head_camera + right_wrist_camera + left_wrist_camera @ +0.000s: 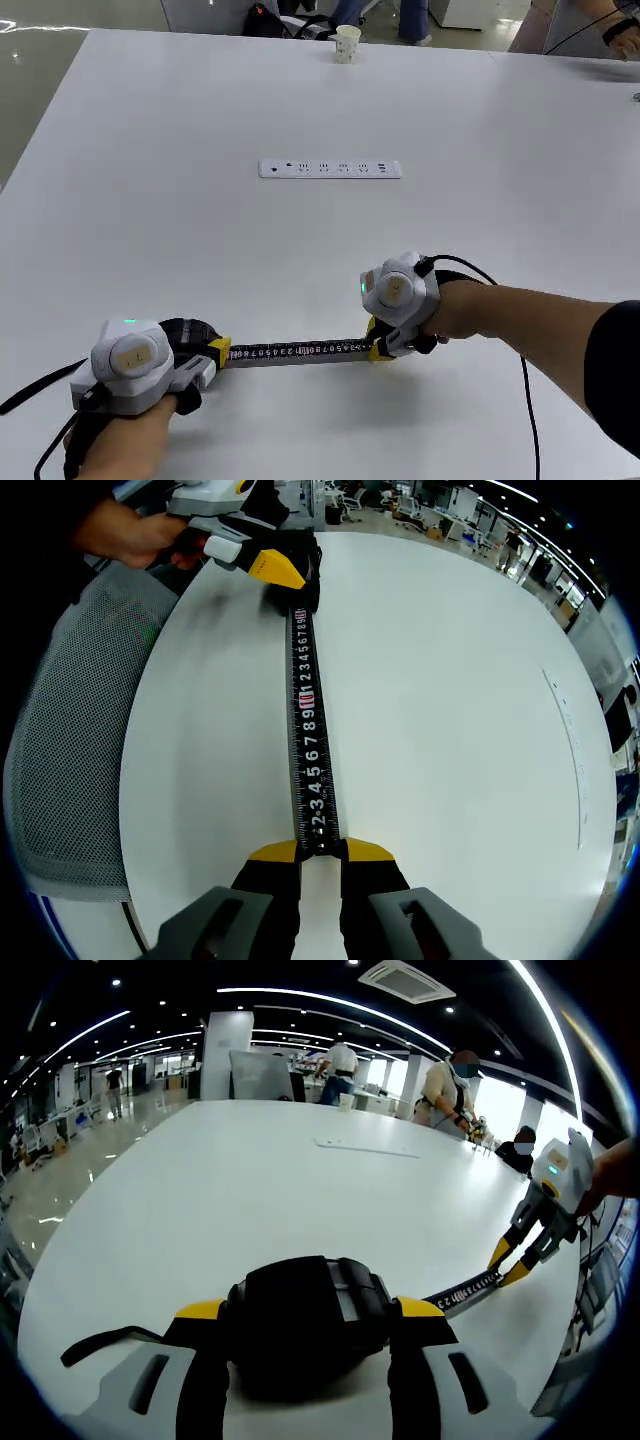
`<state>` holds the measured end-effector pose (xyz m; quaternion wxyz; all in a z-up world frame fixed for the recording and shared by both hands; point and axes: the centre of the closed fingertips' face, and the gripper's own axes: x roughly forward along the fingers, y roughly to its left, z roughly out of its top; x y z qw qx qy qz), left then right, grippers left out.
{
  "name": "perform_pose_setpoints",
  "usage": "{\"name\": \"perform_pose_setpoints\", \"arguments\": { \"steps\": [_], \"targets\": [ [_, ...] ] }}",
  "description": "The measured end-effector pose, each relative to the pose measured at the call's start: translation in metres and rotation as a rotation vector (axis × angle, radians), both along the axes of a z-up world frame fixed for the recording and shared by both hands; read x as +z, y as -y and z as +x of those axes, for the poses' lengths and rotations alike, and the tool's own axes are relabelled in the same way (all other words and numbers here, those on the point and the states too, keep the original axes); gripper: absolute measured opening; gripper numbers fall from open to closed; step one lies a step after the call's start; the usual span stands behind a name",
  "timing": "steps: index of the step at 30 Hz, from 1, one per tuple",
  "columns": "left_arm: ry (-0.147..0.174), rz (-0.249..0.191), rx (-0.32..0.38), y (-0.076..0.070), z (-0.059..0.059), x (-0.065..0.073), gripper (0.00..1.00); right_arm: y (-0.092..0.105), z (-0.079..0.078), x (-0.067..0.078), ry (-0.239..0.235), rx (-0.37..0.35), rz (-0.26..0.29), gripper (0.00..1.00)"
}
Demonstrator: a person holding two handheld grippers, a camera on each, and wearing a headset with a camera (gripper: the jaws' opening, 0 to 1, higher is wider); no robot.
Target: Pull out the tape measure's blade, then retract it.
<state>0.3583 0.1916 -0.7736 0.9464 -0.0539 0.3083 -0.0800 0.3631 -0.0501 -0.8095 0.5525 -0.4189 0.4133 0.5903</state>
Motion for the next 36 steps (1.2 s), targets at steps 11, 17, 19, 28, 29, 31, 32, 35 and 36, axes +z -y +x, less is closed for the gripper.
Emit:
{"name": "perform_pose_setpoints", "arguments": {
  "steps": [11,17,19,28,29,31,32,35,36],
  "targets": [
    [-0.004,-0.001,-0.002,-0.001,0.001,0.0,0.6,-0.005,0.0,0.0,-0.002,-0.009,0.003,0.11],
    [-0.003,-0.002,-0.002,-0.001,0.001,0.0,0.6,-0.008,0.0,-0.001,0.002,-0.013,0.003,0.11],
    [-0.005,-0.002,-0.003,-0.002,0.001,0.0,0.6,-0.009,0.0,-0.001,0.003,-0.015,0.003,0.11],
    [-0.007,-0.004,-0.005,-0.002,0.001,0.0,0.6,-0.013,0.0,-0.001,-0.004,-0.019,0.003,0.11],
    [-0.007,-0.003,-0.005,-0.002,0.001,0.0,0.6,-0.013,0.0,-0.001,-0.003,-0.017,0.002,0.11],
    [-0.008,-0.004,-0.005,-0.002,0.001,0.0,0.6,-0.014,-0.001,-0.001,-0.001,-0.018,0.0,0.11],
    [-0.009,-0.005,-0.005,-0.002,0.001,0.0,0.6,-0.015,-0.001,-0.001,0.001,-0.018,0.0,0.11],
    [-0.008,-0.01,-0.002,-0.002,0.0,0.0,0.6,-0.016,-0.001,-0.001,0.003,-0.017,0.001,0.11],
    [-0.007,-0.01,-0.002,-0.002,0.0,0.0,0.6,-0.017,-0.001,-0.001,0.003,-0.019,0.001,0.11]
  ]
}}
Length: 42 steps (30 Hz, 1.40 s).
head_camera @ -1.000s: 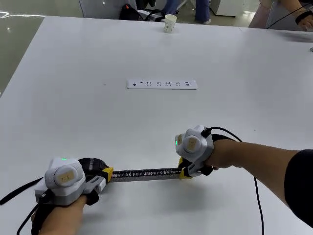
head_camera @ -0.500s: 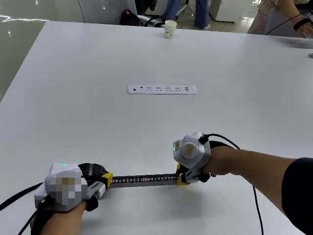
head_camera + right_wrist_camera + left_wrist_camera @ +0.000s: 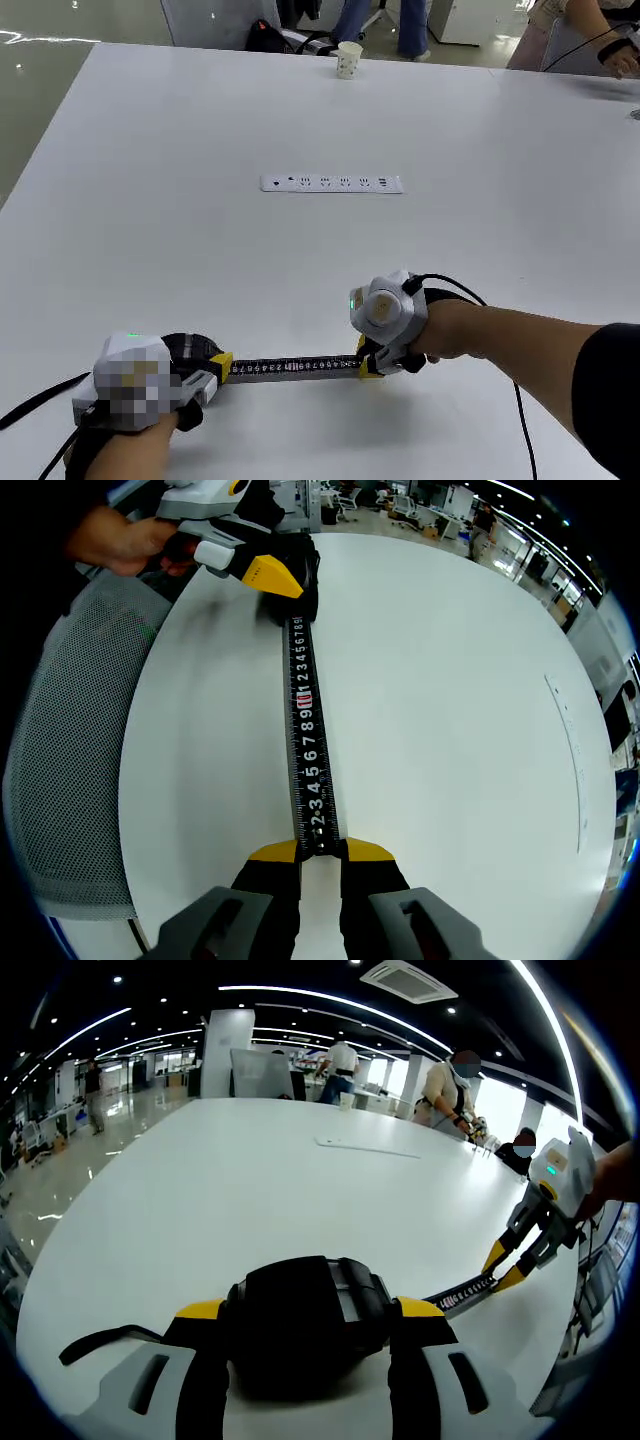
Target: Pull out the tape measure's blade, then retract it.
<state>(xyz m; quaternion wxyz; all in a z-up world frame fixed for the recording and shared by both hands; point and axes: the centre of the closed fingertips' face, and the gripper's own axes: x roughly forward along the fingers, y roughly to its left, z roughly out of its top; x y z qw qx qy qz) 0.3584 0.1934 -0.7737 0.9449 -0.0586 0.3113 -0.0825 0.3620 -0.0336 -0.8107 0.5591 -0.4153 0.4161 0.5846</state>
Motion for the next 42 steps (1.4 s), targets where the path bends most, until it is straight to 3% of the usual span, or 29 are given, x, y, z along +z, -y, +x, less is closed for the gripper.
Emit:
{"name": "perform_pose_setpoints", "arguments": {
  "steps": [42],
  "targets": [
    [-0.008,-0.007,-0.006,0.0,0.0,0.0,0.6,-0.023,-0.004,0.0,0.004,0.039,0.012,0.11]
  ]
}}
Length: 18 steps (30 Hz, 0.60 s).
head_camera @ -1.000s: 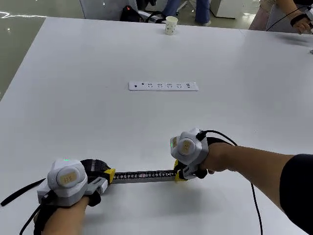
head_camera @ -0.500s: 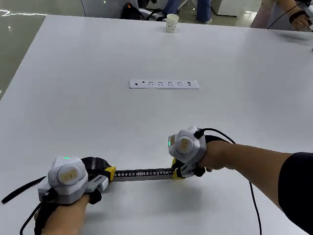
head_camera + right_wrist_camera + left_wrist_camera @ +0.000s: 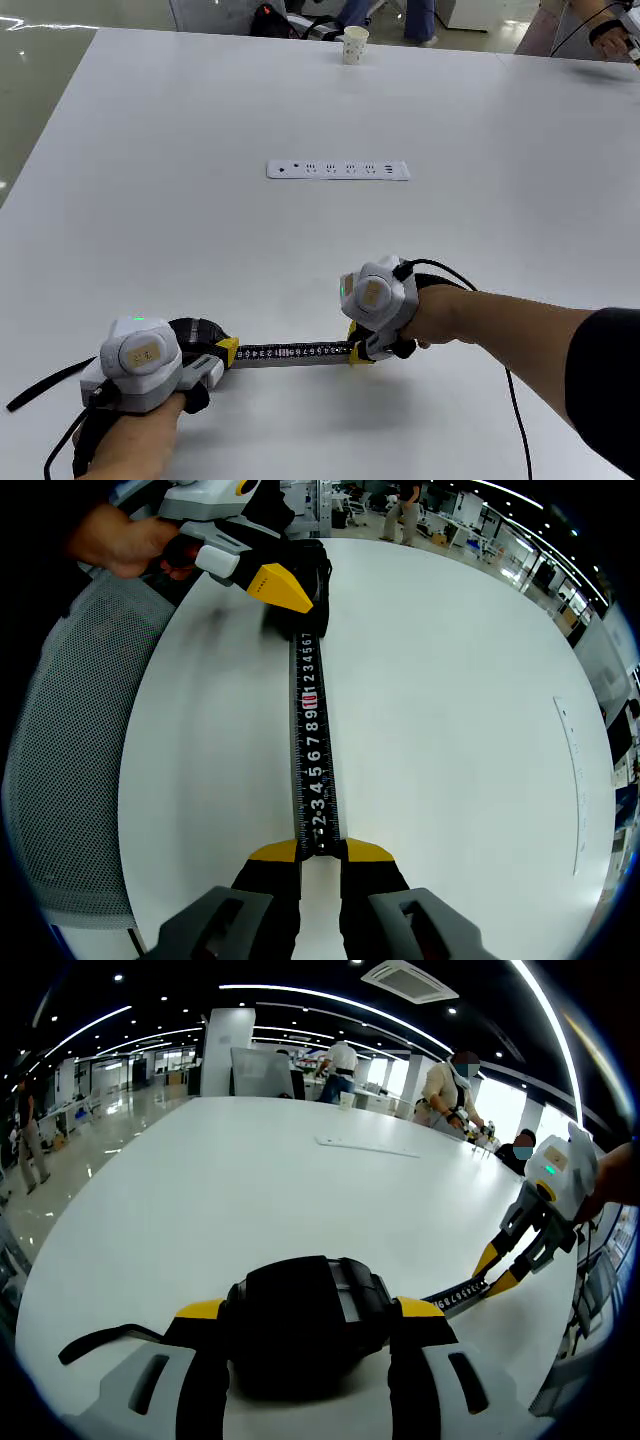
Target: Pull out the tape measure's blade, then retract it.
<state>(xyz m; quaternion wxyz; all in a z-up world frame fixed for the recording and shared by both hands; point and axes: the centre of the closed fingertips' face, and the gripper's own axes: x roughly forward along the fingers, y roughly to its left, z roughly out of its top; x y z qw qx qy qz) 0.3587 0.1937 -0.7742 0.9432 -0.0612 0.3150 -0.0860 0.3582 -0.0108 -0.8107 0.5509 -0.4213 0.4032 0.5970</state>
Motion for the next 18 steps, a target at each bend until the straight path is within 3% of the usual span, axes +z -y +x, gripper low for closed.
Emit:
{"name": "perform_pose_setpoints", "arguments": {
  "steps": [18],
  "targets": [
    [-0.001,0.004,0.002,0.0009,-0.0005,0.0002,0.6,-0.0092,-0.0006,0.0012,-0.02,-0.015,0.013,0.1]
  ]
}}
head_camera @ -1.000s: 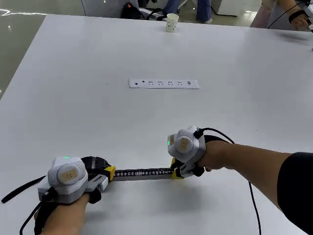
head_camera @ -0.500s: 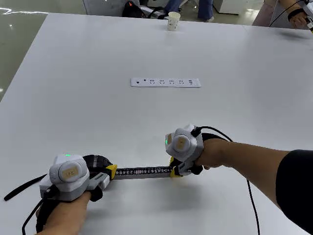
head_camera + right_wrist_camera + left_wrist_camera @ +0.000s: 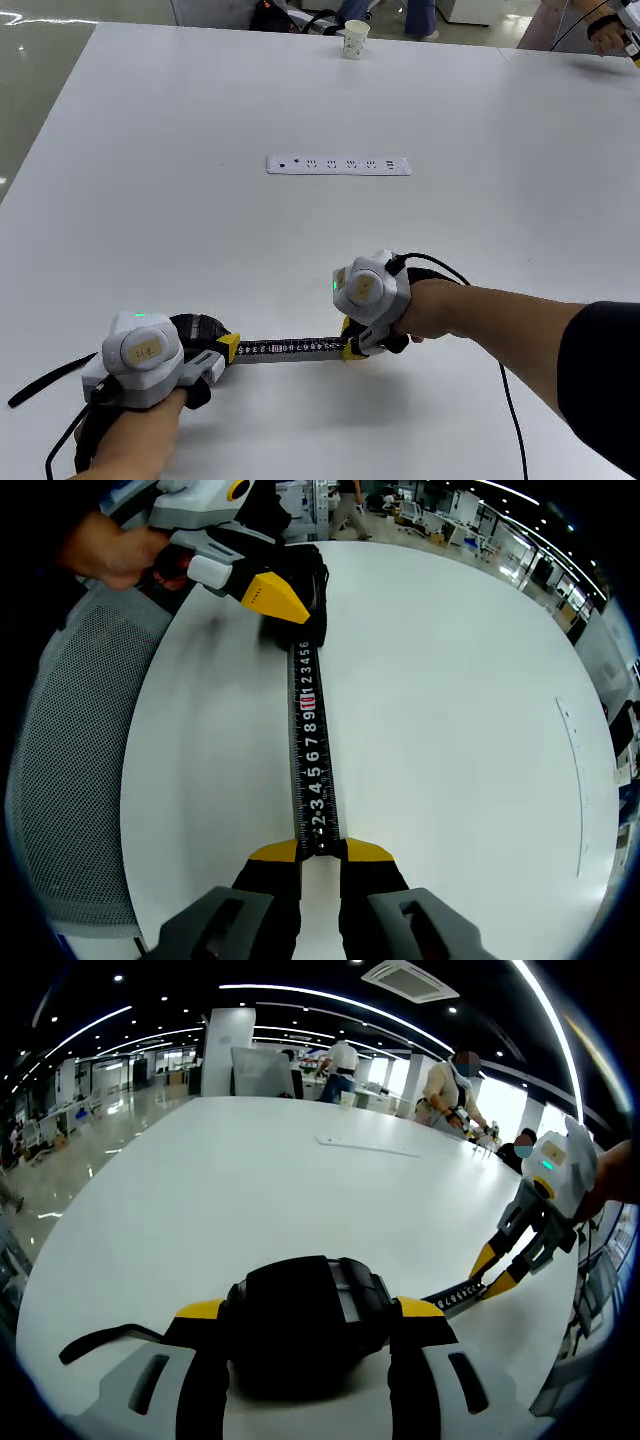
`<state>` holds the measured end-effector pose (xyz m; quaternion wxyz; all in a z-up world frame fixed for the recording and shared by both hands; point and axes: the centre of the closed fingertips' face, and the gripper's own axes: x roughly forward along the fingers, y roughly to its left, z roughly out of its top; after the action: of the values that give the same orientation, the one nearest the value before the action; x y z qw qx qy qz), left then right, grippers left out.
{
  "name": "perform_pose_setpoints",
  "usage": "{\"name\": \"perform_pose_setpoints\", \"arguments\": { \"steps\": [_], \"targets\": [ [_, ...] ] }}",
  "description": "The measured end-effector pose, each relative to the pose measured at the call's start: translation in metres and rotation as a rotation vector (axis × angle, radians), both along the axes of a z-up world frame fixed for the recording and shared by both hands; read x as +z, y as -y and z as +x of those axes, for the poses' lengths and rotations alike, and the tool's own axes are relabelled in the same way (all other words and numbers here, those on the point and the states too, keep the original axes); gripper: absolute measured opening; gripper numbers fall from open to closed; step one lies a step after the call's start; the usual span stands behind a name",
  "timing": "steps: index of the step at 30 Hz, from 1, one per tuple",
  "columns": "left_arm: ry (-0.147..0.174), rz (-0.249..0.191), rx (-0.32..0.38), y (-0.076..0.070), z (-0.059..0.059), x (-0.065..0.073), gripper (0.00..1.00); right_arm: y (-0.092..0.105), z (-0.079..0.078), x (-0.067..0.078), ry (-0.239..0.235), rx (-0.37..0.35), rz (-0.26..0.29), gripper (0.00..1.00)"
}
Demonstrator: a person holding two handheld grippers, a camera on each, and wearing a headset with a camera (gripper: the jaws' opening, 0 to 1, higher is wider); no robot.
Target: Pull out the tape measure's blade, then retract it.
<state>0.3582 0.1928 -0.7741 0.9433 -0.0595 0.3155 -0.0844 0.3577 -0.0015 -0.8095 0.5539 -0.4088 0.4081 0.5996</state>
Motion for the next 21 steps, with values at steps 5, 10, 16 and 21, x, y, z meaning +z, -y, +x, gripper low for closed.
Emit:
{"name": "perform_pose_setpoints", "arguments": {
  "steps": [5,10,16,21],
  "targets": [
    [0.0,0.0,0.001,-0.001,0.001,0.0,0.6,-0.002,0.0,0.0,-0.002,0.005,0.002,0.1],
    [-0.002,-0.001,0.0,0.0,0.0,0.0,0.6,-0.006,0.0,0.0,-0.002,0.003,0.008,0.1],
    [-0.004,-0.001,-0.002,0.0,0.001,0.0,0.6,-0.01,0.001,-0.001,-0.008,0.002,0.012,0.1],
    [-0.006,0.0,-0.003,-0.001,0.002,0.0,0.6,-0.013,0.001,-0.001,-0.009,0.009,0.003,0.1]
  ]
}}
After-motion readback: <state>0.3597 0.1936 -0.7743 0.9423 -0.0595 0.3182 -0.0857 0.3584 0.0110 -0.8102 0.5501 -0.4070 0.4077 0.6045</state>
